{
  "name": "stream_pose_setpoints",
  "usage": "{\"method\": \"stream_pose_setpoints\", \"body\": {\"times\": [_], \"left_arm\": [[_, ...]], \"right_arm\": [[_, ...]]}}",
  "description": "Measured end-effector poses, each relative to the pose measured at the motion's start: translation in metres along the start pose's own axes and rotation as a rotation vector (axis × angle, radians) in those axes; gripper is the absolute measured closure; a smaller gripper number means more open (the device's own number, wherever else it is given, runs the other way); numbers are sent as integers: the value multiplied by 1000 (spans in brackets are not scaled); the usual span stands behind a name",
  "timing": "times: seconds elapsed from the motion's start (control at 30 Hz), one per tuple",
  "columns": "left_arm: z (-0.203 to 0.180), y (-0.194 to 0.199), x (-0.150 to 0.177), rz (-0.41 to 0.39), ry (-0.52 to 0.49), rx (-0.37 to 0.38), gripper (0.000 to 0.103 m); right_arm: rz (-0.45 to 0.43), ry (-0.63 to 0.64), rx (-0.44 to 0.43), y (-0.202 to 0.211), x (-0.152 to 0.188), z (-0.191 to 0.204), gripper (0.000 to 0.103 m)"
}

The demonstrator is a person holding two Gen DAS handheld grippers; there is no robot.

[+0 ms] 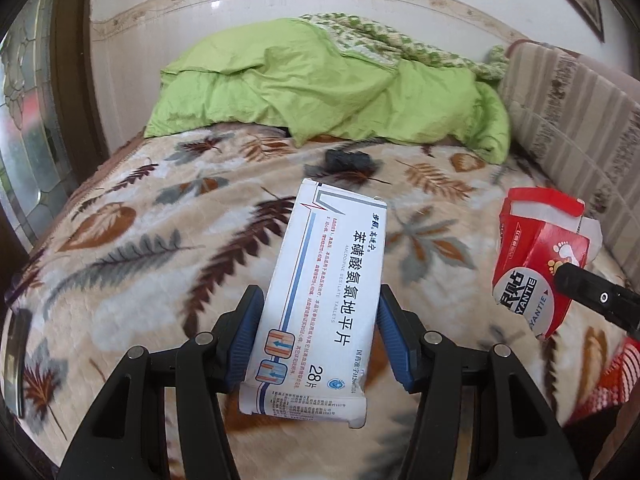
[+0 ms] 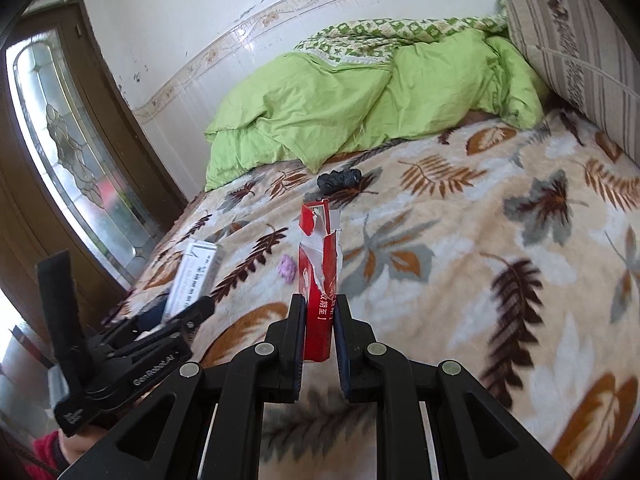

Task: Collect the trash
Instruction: 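Carry both items to the red wastebasket and open both tools over it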

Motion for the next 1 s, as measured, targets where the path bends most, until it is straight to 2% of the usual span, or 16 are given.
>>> {"method": "stream_pose_setpoints", "body": {"times": [0.13, 0.27, 0.43, 0.57, 0.63, 0.77, 0.9, 0.97, 1.0], "left_arm": [[-38, 37, 5, -16, -51, 110, 47], [-93, 78, -2, -42, -115, 254, 47], [-179, 136, -1, -51, -221, 463, 47], [-242, 174, 10, -44, -316, 598, 47], [-276, 191, 21, -14, -367, 678, 47], [-322, 206, 42, 51, -424, 777, 47], [-358, 208, 63, 114, -484, 827, 45], [-368, 204, 71, 153, -501, 833, 34], [-366, 202, 73, 156, -497, 828, 34]], "right_arm": [[-53, 6, 47, 65, 7, -8, 89], [-133, -47, 126, 142, 12, -34, 89], [-240, -129, 279, 240, 30, -76, 89], [-308, -221, 381, 308, 47, -111, 89], [-324, -247, 417, 326, 54, -122, 89], [-335, -307, 470, 353, 74, -142, 88], [-314, -377, 511, 361, 100, -165, 84], [-312, -421, 517, 367, 111, -175, 81], [-319, -437, 517, 369, 113, -179, 81]]}}
Point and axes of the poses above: each gripper's, at about its wrist camera, not at the fingertips, and y roughly against the way its jaws point, z to its left, x to its underside, the point moved 7 cm from there along -y, roughly the way its jaws point, and after that the axes turned 13 degrees about -x, right-handed, at the moved point
